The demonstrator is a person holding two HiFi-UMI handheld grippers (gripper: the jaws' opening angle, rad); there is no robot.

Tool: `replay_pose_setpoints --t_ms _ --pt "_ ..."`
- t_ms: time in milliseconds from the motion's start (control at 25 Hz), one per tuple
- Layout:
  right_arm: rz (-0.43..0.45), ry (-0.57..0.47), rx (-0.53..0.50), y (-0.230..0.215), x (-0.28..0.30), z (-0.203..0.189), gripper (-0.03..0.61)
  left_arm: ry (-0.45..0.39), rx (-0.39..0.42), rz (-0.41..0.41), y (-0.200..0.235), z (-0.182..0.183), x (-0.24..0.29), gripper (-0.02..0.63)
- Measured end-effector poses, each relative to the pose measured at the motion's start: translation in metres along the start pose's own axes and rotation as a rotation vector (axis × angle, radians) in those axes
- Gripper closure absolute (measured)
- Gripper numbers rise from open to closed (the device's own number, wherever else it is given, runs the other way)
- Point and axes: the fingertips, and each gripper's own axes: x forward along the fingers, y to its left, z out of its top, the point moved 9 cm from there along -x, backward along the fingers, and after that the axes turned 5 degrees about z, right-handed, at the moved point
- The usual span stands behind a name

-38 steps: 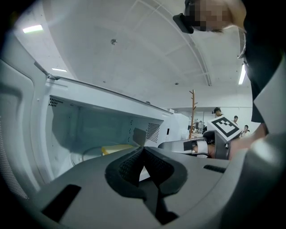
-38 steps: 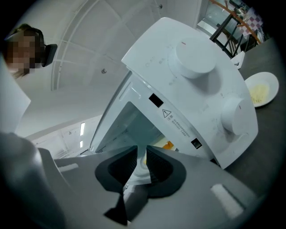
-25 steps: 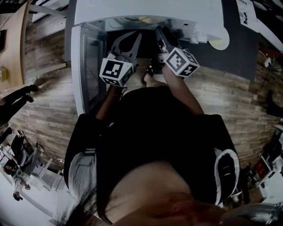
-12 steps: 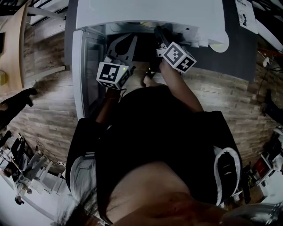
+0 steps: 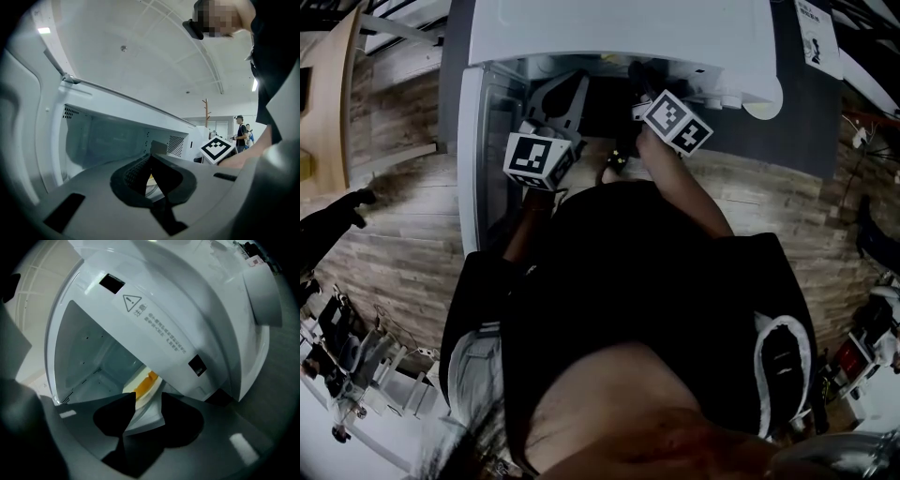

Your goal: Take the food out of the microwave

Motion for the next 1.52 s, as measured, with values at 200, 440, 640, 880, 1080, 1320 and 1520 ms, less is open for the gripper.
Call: replay_pose_setpoints --t_ms 200,440,640,880,1080,1320,1520 --pt "0.004 -0.027 0.058 0.0 0.006 0.002 0.433 0.002 0.038 0.001 -0.003 0.0 0.0 0.606" --pt "-0.008 -0.059 0.137 -0.004 0.011 0.005 0.474 -0.009 0.06 0.014 0.0 0.003 -0.003 0.606" --pt "0.011 -0.089 0.187 -0.008 0.01 0.004 0.539 0.0 0.046 0.029 0.002 0.005 -0.006 0.606" --pt "0.048 -0.113 0.221 -0.014 0.004 0.0 0.551 0.009 0.063 0.016 0.001 0.0 -0.004 0.606" --pt "0.068 -0.088 0.199 -0.015 -0.004 -0.008 0.551 0.022 0.071 -0.002 -0.003 -0.005 -0.003 0.606" --pt "0.098 -0.074 0.203 -0.01 -0.016 -0.017 0.554 0.034 0.051 -0.016 -0.012 -0.005 -0.002 0.606" --pt "0.126 -0.088 0.221 -0.015 -0.024 -0.02 0.552 0.037 0.047 -0.017 -0.016 -0.006 -0.004 0.606"
